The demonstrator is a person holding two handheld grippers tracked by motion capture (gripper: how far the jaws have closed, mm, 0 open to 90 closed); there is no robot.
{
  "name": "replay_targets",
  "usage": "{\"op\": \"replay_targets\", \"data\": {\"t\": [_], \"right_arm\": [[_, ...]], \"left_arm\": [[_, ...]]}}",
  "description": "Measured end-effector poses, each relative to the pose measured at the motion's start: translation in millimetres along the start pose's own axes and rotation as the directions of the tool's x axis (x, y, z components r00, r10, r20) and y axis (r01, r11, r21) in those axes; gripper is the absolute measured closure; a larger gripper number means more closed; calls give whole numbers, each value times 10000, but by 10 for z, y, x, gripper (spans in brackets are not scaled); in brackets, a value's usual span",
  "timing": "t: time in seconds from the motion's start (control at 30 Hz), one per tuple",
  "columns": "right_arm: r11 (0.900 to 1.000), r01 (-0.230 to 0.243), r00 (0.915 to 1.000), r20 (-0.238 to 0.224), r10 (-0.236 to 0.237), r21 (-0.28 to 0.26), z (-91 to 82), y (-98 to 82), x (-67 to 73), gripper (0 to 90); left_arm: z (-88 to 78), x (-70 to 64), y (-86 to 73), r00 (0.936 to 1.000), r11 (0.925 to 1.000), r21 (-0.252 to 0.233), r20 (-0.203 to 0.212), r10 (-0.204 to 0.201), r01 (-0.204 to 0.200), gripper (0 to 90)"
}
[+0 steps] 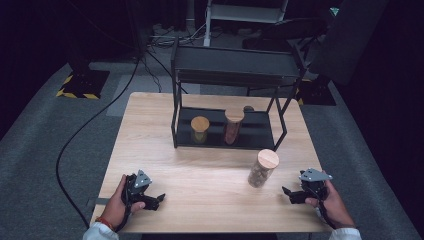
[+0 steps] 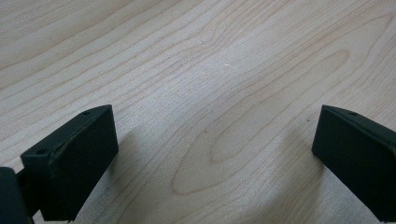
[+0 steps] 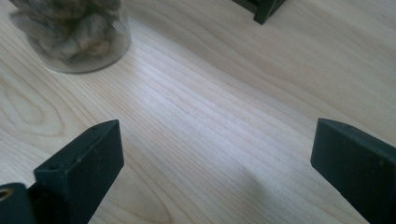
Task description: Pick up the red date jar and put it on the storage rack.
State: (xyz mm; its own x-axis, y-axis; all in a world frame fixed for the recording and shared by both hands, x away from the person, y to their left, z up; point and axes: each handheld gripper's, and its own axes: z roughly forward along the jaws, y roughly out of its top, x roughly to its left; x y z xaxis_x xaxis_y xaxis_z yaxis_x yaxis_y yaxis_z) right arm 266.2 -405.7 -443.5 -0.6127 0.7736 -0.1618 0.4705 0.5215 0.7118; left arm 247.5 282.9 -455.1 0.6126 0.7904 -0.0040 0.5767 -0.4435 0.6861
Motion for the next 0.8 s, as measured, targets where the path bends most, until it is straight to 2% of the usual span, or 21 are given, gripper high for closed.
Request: {"op": "replay_targets", "data": {"t": [0.17, 0.5, 0.63, 0.73, 0.8], "right_arm": [[9996, -269, 9996, -79, 268, -79, 29, -99, -54, 25], [9988, -471, 9989, -70, 471, -106, 55, -194, -89, 19], [9952, -967, 9949, -290, 961, -179, 63, -256, -157, 4], [9935, -1138, 9926, -434, 1134, -79, 59, -257, -200, 4], [9884, -1514, 9861, -672, 1518, 109, 67, -249, -266, 3]], "left_arm": [[0, -1, 0, 10000, 10000, -2, -2, -2, 2, 0], [0, -1, 0, 10000, 10000, -1, -1, -1, 1, 0], [0, 0, 0, 10000, 10000, 0, -2, 2, -2, 0], [0, 0, 0, 10000, 10000, -1, -2, 1, -1, 0], [0, 0, 0, 10000, 10000, 3, 0, 3, -3, 0]]}}
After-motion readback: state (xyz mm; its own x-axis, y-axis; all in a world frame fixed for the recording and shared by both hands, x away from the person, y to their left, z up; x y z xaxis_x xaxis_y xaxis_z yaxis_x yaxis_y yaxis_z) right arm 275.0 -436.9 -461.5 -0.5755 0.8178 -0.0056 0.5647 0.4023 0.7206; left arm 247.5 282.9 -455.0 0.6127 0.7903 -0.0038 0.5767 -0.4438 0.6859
